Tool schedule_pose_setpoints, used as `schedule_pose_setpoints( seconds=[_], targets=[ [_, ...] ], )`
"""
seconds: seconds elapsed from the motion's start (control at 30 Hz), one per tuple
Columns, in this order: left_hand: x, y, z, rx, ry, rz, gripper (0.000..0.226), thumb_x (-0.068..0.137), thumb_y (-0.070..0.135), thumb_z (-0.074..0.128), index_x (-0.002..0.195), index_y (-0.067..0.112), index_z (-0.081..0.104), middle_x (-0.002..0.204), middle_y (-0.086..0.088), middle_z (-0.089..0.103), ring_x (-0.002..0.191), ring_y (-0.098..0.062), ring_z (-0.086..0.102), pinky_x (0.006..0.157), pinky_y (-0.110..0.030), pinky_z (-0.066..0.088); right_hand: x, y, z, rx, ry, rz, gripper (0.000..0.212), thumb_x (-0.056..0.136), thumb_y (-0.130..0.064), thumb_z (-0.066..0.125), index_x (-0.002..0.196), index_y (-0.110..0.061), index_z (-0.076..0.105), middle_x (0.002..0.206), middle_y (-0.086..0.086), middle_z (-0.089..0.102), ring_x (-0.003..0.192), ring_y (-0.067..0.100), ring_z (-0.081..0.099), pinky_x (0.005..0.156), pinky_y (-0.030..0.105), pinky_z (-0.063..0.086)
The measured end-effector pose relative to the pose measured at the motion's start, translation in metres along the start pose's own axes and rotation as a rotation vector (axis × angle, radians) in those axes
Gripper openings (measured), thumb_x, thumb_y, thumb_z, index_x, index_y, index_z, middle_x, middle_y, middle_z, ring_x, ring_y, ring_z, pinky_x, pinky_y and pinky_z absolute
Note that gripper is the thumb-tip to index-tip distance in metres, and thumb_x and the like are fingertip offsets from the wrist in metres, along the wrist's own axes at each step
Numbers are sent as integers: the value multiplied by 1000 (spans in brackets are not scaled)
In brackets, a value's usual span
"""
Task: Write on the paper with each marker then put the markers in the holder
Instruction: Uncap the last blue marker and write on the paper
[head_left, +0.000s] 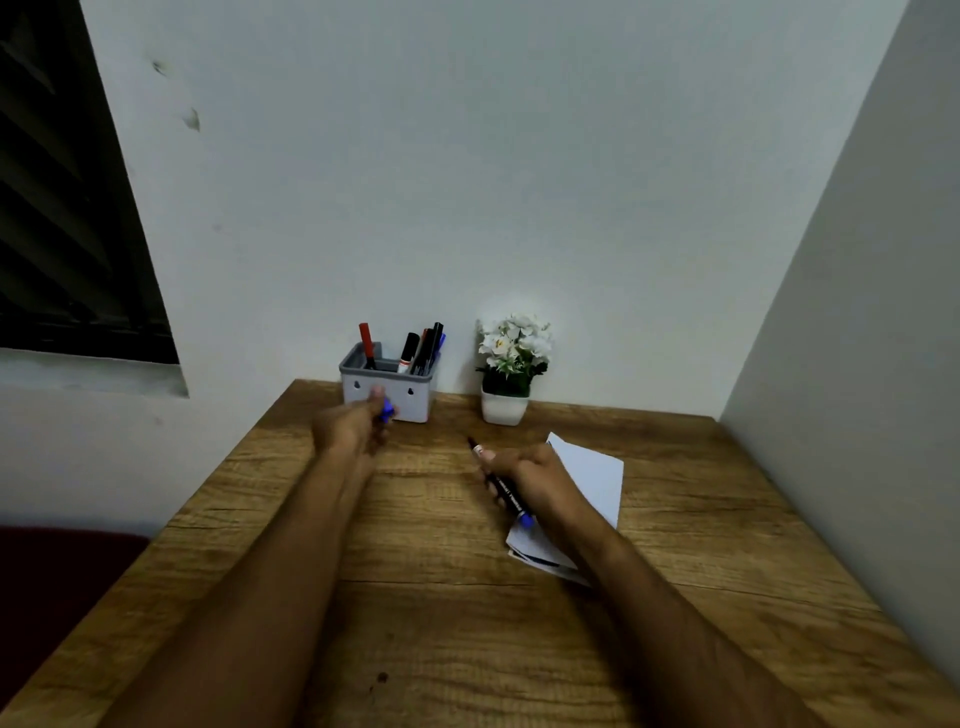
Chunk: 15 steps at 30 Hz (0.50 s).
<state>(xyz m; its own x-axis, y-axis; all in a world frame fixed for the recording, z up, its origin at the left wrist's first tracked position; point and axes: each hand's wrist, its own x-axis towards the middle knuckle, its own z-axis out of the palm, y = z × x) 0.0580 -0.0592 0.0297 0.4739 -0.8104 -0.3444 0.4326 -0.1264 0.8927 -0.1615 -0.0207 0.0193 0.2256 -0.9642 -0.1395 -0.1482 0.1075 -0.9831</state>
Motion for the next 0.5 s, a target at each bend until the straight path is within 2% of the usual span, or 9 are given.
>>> schedule_pose_setpoints(
  seconds=[0.07,0.13,0.2,0.3,0.37,0.5],
  targets=[
    [-4,-8,8,420,7,278,26,80,30,80,94,9,74,86,-4,72,72,-12,63,74,-31,57,4,0,-8,55,51,-54,37,101,-29,66,85,2,77,65,9,63,57,14,56,53,23,44],
    [-13,-25,19,796,-61,518,26,77,38,82,89,15,78,84,1,73,76,-9,65,79,-29,56,6,-4,-9,92,39,-83,39,102,-29,65,90,7,76,66,9,64,56,14,56,53,22,45],
    [-16,-41,26,1035,-66,615,27,75,44,82,84,19,77,82,4,73,76,-10,66,76,-31,58,7,-7,-9,140,47,-111,39,100,-29,67,94,8,77,69,8,68,59,13,60,54,21,48],
    [-19,-58,29,1220,-31,666,25,72,44,84,77,21,74,79,6,71,76,-11,65,71,-32,58,3,-5,-14,124,87,-154,30,96,-31,72,95,-2,82,75,5,74,69,13,65,65,26,50],
    [-23,-65,29,1253,-41,702,24,74,43,83,77,21,74,78,4,70,79,-13,66,70,-33,58,1,-1,-22,92,102,-153,25,93,-32,75,92,-8,83,77,4,76,73,15,66,69,31,49],
    [-31,-66,30,1281,-24,798,28,80,44,78,92,18,73,90,1,70,86,-16,64,73,-31,55,-2,3,-36,69,149,-162,23,90,-33,79,91,-10,83,81,5,78,78,17,69,70,34,52]
  ],
)
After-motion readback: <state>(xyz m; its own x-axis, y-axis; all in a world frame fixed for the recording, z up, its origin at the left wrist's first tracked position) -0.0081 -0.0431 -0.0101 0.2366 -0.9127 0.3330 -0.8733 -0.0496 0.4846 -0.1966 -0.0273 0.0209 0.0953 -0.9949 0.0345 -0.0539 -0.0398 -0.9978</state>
